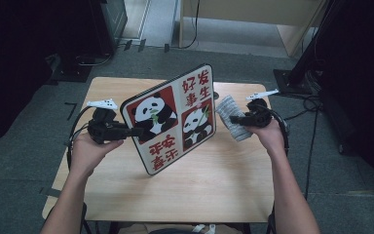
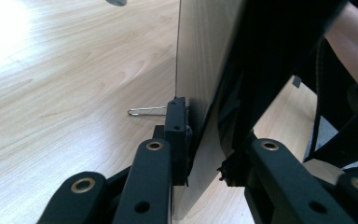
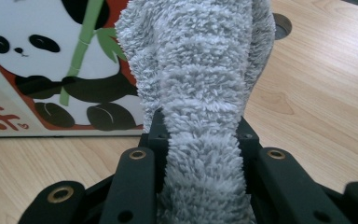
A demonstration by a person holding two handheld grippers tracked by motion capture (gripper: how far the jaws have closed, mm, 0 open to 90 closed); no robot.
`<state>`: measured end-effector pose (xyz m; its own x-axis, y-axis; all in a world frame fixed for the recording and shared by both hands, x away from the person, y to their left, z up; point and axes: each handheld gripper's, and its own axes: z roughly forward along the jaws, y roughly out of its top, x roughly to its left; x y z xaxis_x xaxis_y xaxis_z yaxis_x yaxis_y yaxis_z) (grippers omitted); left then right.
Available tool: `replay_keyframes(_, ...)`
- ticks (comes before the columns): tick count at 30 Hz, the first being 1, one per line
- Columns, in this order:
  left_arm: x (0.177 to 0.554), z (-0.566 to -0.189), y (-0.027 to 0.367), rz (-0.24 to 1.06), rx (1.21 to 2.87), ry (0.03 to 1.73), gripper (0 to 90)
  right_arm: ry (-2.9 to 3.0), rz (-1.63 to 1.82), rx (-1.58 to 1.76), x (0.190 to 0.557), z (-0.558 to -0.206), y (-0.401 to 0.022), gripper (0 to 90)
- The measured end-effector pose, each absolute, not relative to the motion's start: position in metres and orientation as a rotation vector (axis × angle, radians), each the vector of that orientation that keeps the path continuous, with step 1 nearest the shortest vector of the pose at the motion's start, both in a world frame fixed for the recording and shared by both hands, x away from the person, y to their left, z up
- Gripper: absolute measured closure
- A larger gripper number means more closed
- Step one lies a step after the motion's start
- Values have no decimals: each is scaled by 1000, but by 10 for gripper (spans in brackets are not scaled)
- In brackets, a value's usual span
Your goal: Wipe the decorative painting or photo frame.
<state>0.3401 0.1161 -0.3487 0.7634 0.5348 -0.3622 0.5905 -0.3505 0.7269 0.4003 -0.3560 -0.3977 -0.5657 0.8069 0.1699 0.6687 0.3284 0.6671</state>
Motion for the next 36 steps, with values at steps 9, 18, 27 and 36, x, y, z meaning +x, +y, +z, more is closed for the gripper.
replay_keyframes(9,340,-349,116,-71,2022,841,783,2434,1087,1337,398,-388,-351,694)
replay_keyframes(18,340,-350,116,-72,2017,835,784,2434,1100,1266,393,-374,-342,695)
replay_keyframes(27,340,-350,118,-82,2011,834,786,2435,1114,1267,394,-363,-337,689)
replay_keyframes(36,341,-351,119,-90,2004,835,786,2473,1120,1213,400,-339,-326,688)
